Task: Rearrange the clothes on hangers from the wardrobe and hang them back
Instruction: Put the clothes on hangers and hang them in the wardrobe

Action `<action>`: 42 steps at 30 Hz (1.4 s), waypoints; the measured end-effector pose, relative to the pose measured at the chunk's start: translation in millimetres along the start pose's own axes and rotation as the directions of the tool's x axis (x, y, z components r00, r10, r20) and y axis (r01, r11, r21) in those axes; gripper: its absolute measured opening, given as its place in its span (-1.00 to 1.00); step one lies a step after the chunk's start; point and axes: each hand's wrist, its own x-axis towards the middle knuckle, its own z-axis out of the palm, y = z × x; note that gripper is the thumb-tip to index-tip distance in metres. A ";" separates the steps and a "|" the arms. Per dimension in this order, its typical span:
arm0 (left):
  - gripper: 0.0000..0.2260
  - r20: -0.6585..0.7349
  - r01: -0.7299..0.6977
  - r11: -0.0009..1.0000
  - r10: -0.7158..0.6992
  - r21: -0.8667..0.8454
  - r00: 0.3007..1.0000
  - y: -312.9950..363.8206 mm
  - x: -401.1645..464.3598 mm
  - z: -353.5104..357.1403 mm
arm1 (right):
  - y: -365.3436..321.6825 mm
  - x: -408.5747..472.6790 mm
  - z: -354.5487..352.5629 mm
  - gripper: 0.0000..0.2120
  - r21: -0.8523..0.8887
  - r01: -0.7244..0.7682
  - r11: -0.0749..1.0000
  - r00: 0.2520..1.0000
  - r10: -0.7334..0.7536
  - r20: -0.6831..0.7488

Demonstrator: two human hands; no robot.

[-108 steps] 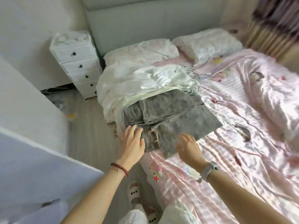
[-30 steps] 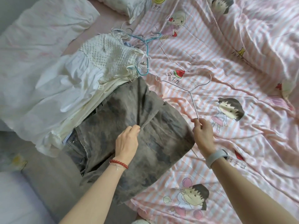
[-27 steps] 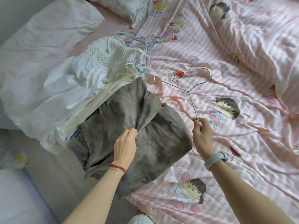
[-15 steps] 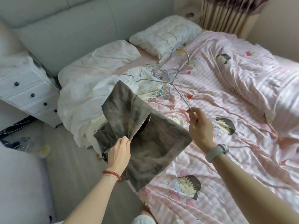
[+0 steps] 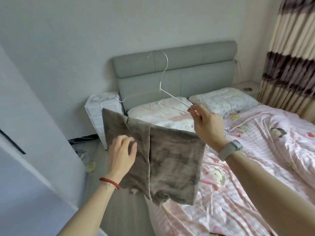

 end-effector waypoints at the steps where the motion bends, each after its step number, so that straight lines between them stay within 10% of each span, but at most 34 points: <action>1: -0.69 -0.178 -0.040 0.998 0.049 0.051 0.983 3.3 8.5 -19.7 | -8.5 7.1 -0.1 -0.67 0.000 0.067 0.998 0.997 -0.067 -0.025; 5: -0.65 -0.421 -0.078 0.980 0.151 0.184 0.894 8.6 39.4 -85.8 | -42.7 20.5 4.2 -0.74 0.008 0.263 0.965 0.964 -0.263 -0.050; 17: -0.86 -0.150 0.149 0.950 -0.195 -0.276 0.969 -15.0 -63.9 -183.0 | -120.1 -20.7 35.8 -0.72 0.241 0.484 0.841 0.843 -0.522 0.127; 27: -0.80 -0.200 0.448 0.846 -0.511 -0.289 0.836 -45.5 -189.0 -270.7 | -230.1 -85.9 63.4 -0.58 0.579 0.276 0.767 0.567 -0.616 0.546; 42: -0.88 -0.736 0.699 0.709 -0.422 0.097 0.530 -84.5 -368.3 -445.3 | -482.5 -196.9 63.9 -0.84 0.939 0.149 0.310 0.161 -0.944 0.287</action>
